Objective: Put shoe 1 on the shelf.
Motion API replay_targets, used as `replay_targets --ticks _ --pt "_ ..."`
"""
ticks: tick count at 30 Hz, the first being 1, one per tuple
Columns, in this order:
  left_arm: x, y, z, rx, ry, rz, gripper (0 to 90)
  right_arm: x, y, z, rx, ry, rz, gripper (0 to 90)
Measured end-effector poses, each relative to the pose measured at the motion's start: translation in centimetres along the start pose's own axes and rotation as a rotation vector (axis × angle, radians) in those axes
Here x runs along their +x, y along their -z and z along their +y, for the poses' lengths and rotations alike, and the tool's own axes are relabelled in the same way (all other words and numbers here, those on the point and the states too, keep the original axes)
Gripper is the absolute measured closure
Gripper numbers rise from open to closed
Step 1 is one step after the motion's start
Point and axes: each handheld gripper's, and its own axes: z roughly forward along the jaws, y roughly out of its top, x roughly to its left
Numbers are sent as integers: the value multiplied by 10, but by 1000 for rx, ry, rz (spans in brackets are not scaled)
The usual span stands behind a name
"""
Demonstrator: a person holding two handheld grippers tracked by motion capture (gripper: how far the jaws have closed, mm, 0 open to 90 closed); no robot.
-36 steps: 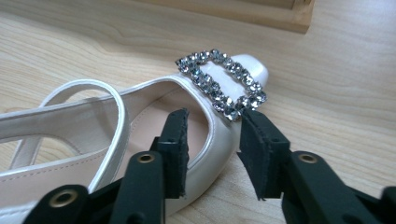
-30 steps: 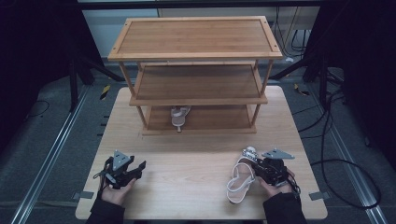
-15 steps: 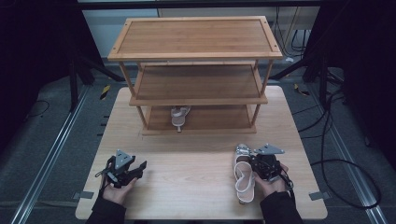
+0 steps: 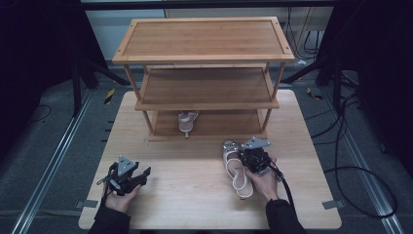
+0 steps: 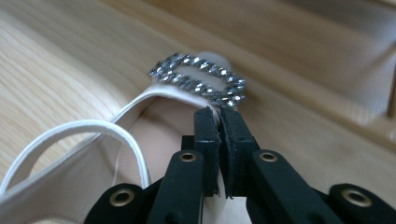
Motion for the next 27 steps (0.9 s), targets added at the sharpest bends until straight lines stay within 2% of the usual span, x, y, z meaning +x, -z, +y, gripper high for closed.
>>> replay_targets --ticks 3,6,10,13,18,23,27 --pt "0 0 0 -2 -1 0 455 0 0 2 -37 -20 63 871" --pt "-1 0 0 -1 -2 -1 455 0 -2 1 -30 -12 57 871" --pt "0 0 0 -1 0 -2 452 -3 -1 1 -34 -31 52 851" --pt "0 1 0 -5 8 -5 446 -9 13 6 -111 -82 70 770" --pt "1 2 0 -6 13 -11 437 -13 42 8 -172 -102 64 663" --pt "1 3 1 -12 20 -14 434 -6 60 -5 -146 -109 104 622" --pt "1 4 1 -12 18 -16 434 3 68 -18 -105 -96 103 587"
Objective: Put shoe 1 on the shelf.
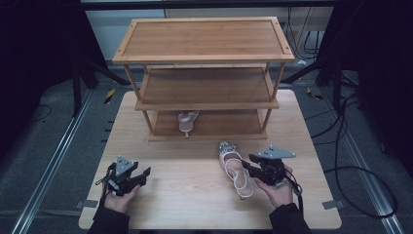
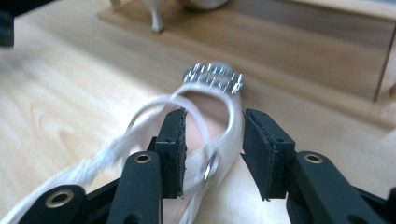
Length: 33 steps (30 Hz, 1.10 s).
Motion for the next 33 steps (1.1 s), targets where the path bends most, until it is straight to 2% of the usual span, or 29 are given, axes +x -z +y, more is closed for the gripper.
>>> replay_targets --ticks 1,3,8,11,14,18,21,23,24,26,28,31,33 --pt "0 0 0 1 -1 0 434 2 1 -3 14 1 -6 569" --pt "0 -1 0 4 -1 -3 434 3 0 -7 9 -14 -2 566" --pt "0 -1 0 6 -1 -3 435 12 -3 -4 24 -7 16 525" --pt "-1 -1 0 10 -2 -5 435 16 -5 -3 45 4 -7 516" --pt "-1 -1 0 7 -2 -5 436 15 -8 -6 68 -5 -13 522" --pt "-1 -2 -1 11 0 -6 439 16 -7 -3 90 8 -34 624" --pt "0 -2 -1 11 2 -6 441 13 -5 -1 107 3 -78 709" --pt "0 -2 -1 14 0 -6 443 10 -5 0 116 15 -133 798" --pt "0 -3 -1 17 -1 -7 443 9 -5 0 119 11 -142 804" --pt "0 -3 -1 18 -2 -6 444 6 -7 2 111 -12 -109 815" --pt "0 -3 -1 19 -4 -6 445 7 -8 4 108 5 -104 820" --pt "0 -3 -1 20 -3 -5 445 8 -13 7 116 64 -141 823" --pt "0 -4 -1 19 -2 -5 446 4 -15 9 112 73 -163 822"
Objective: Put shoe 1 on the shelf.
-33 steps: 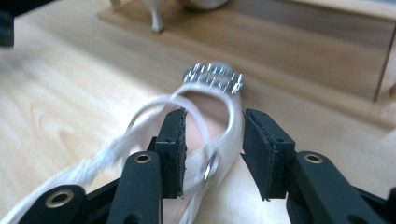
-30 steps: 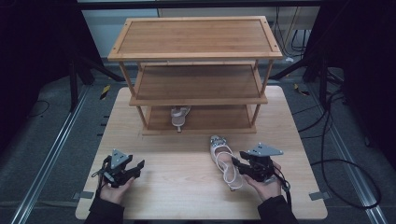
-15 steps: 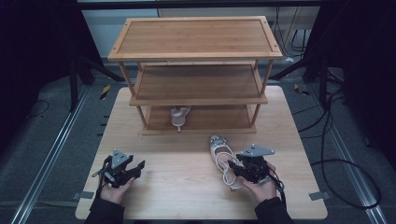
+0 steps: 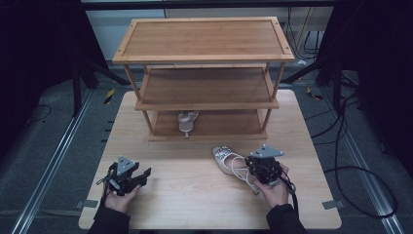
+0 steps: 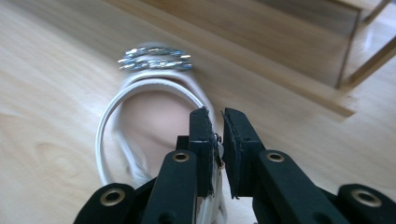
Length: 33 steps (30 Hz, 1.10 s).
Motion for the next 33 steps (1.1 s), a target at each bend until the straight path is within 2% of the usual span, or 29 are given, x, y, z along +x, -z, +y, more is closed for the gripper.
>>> replay_targets --ticks 4,9,11,13,15,19,24,28,33 --pt "0 0 0 1 0 -1 445 -10 -4 3 9 -23 -6 813" --pt "1 1 0 -5 3 -10 443 -14 -2 3 11 -25 45 717" --pt "1 1 0 -9 4 -12 441 -14 2 2 -34 -32 71 607" --pt "1 2 0 -11 5 -16 437 -13 11 2 -96 -14 81 497" --pt "1 1 0 -12 6 -19 433 -13 20 2 -141 3 87 449" --pt "1 2 0 -13 2 -28 423 -15 37 -5 -207 -2 120 328" --pt "3 2 0 -21 21 -40 396 -20 41 -20 -194 -29 135 212" --pt "2 2 0 -15 14 -35 376 -19 36 -26 -134 -26 137 138" --pt "3 2 0 -21 19 -32 363 -17 37 -37 -124 -19 133 110"
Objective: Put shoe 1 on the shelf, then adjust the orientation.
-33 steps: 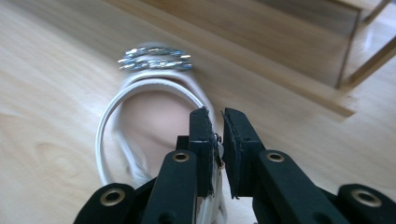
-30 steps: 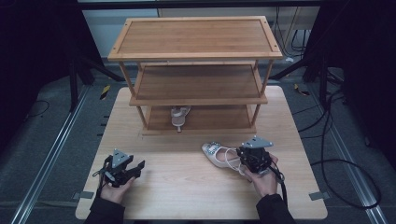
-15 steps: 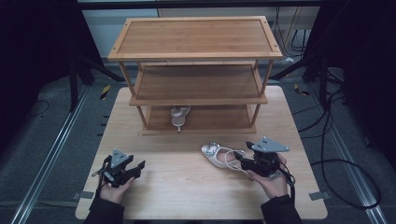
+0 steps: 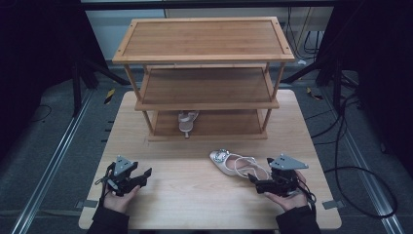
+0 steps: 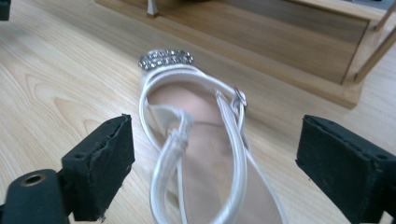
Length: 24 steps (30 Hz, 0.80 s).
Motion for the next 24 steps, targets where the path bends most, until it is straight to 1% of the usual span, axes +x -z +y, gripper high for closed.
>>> replay_targets --ticks 4,8,10,12,15,18,21,24 --pt "1 0 0 6 7 2 361 -2 -1 -9 19 -14 -1 102" --pt "0 -1 0 7 1 0 359 0 -7 -14 39 -19 25 102" --pt "0 -2 0 11 -1 -2 359 1 -13 -17 52 -1 26 107" --pt "0 -2 0 10 -2 -2 359 0 -18 -19 66 -2 27 115" --pt "0 -2 -1 16 -2 0 359 -3 -26 -22 80 10 25 131" --pt "0 -3 0 19 -10 2 359 -6 -33 -22 91 21 30 154" --pt "-1 -3 0 21 -17 0 359 -5 -38 -22 100 30 48 201" --pt "-1 -3 0 23 -16 -3 360 -5 -39 -23 104 49 38 253"
